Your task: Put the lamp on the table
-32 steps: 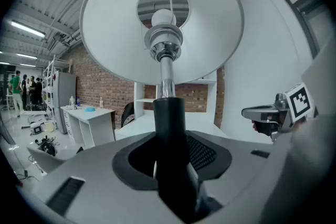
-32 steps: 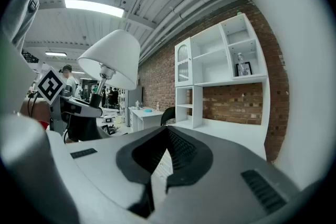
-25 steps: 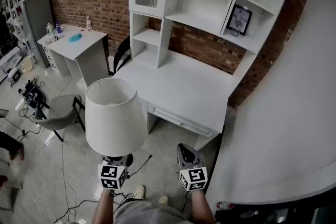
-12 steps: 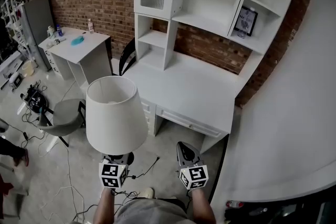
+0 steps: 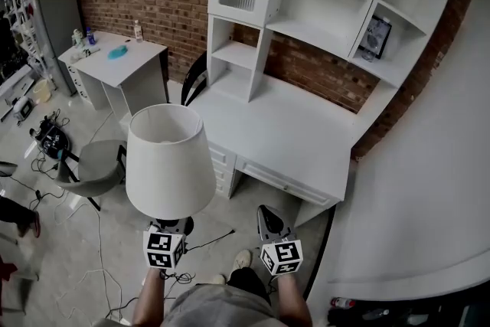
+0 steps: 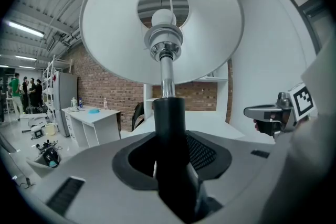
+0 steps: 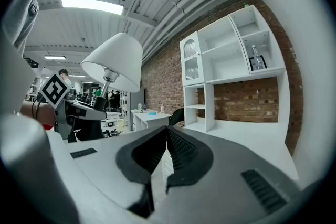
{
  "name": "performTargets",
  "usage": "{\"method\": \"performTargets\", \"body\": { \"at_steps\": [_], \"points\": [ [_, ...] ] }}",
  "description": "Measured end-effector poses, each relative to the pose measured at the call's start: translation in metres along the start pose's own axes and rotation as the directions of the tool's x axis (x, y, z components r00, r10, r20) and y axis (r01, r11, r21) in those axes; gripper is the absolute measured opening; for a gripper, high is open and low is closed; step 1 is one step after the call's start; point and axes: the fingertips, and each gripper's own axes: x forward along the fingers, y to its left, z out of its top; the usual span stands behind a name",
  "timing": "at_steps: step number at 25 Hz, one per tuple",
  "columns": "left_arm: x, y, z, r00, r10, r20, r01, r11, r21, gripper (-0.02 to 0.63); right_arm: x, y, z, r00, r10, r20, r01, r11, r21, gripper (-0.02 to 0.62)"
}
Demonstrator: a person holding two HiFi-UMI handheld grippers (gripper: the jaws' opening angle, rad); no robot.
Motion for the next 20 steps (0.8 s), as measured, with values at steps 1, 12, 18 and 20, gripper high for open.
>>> {"method": "performTargets", "body": {
  "at_steps": [1,12,18,20],
  "points": [
    [0.006,0.002,0.000,1.000,0.003,-0.002,-0.003,1.000,-0.002,0.152,0.007,-0.003,0.001,1.000,0.004,0.001,-0.004,1.000,0.000,0.023],
    [0.106,0.023,0.028,0.997,0.079,0.009,-0.079,0.996,-0.046,0.152,0.119,-0.071,0.014,0.994,0.108,0.005,-0.108,0.994,-0.012,0.025],
    [0.160,0.041,0.039,0.987,0.162,0.001,-0.161,0.985,-0.065,0.152,0.185,-0.107,0.019,0.984,0.179,0.012,-0.179,0.984,-0.016,0.025],
    [0.176,0.044,0.042,0.983,0.182,0.006,-0.182,0.981,-0.070,0.152,0.204,-0.119,0.018,0.980,0.200,0.012,-0.200,0.980,-0.017,0.025]
  ]
}}
